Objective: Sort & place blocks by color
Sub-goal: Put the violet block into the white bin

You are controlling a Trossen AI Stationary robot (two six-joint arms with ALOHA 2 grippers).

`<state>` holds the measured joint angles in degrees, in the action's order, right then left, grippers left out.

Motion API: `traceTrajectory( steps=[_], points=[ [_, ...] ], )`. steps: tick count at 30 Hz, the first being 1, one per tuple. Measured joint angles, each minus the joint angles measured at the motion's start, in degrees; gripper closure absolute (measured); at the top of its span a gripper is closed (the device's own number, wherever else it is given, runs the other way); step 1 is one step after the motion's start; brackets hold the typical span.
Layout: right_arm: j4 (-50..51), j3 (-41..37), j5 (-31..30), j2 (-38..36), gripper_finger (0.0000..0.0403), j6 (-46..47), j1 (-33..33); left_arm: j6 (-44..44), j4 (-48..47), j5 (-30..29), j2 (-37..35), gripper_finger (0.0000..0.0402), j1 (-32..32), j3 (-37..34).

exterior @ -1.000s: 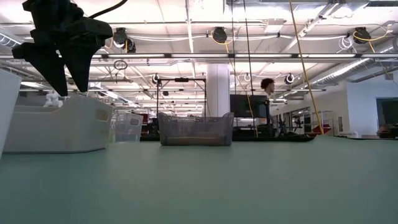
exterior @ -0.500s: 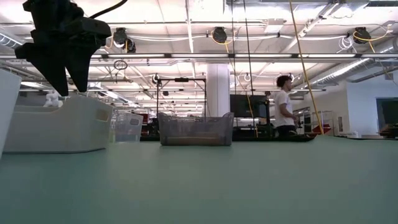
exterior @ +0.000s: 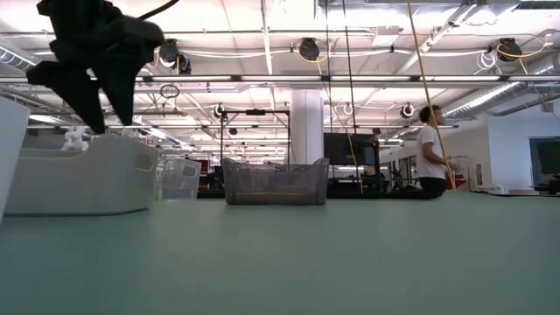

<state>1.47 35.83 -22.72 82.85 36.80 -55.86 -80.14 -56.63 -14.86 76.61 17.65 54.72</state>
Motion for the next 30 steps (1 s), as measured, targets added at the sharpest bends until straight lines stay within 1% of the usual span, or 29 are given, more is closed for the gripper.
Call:
traceTrajectory(
  steps=[2, 4, 8, 10, 12, 15, 19, 21, 22, 25, 30],
  points=[
    [-0.2, 0.0, -2.1, -2.8, 0.0317, -0.6, 0.6, 0.5, 3.3, 0.0, 0.0, 0.0158, 0.0, 0.0],
    [-1.3, 0.0, -5.5, -5.6, 0.0317, -2.5, 1.5, 2.2, 7.1, 0.0, 0.0, 0.0158, 0.0, 0.0],
    [-7.3, 0.1, -15.3, -10.9, 0.0317, -8.8, 4.2, 9.5, 18.0, -2.5, 0.0, 0.0158, 0.0, 0.0],
    [-12.1, 0.1, -20.2, -12.8, 0.0317, -12.6, 6.2, 15.2, 25.6, -4.5, 0.0, 0.0158, 0.0, 0.0],
    [-18.1, 0.1, -24.1, -14.2, 0.0317, -16.2, 8.6, 22.8, 34.3, -6.1, 0.0, 0.0158, 0.0, 0.0],
    [-28.7, 0.1, -27.0, -14.8, 0.0315, -19.0, 12.8, 37.1, 48.6, -6.5, 0.0, 0.0158, 0.1, 0.0],
    [-41.2, 0.1, -26.5, -14.6, 0.0313, -21.5, 18.6, 56.0, 64.7, -6.6, 0.0, 0.0158, 1.1, 0.0],
    [-46.0, 0.1, -24.9, -14.1, 0.0313, -23.2, 21.7, 61.9, 70.2, -6.9, 0.0, 0.0158, 1.2, 0.0],
    [-48.2, 0.1, -23.4, -13.8, 0.0313, -24.2, 23.0, 63.5, 72.5, -7.6, 0.0, 0.0158, 1.2, 0.0],
    [-56.2, 0.1, -17.6, -12.5, 0.0312, -25.9, 26.9, 64.3, 76.6, -9.7, 0.0, 0.0158, 0.5, 0.0],
    [-66.8, 0.2, -11.1, -8.9, 0.0311, -26.2, 32.2, 59.5, 76.2, -9.9, 0.0, 0.0158, -1.7, 0.0]
  ],
)
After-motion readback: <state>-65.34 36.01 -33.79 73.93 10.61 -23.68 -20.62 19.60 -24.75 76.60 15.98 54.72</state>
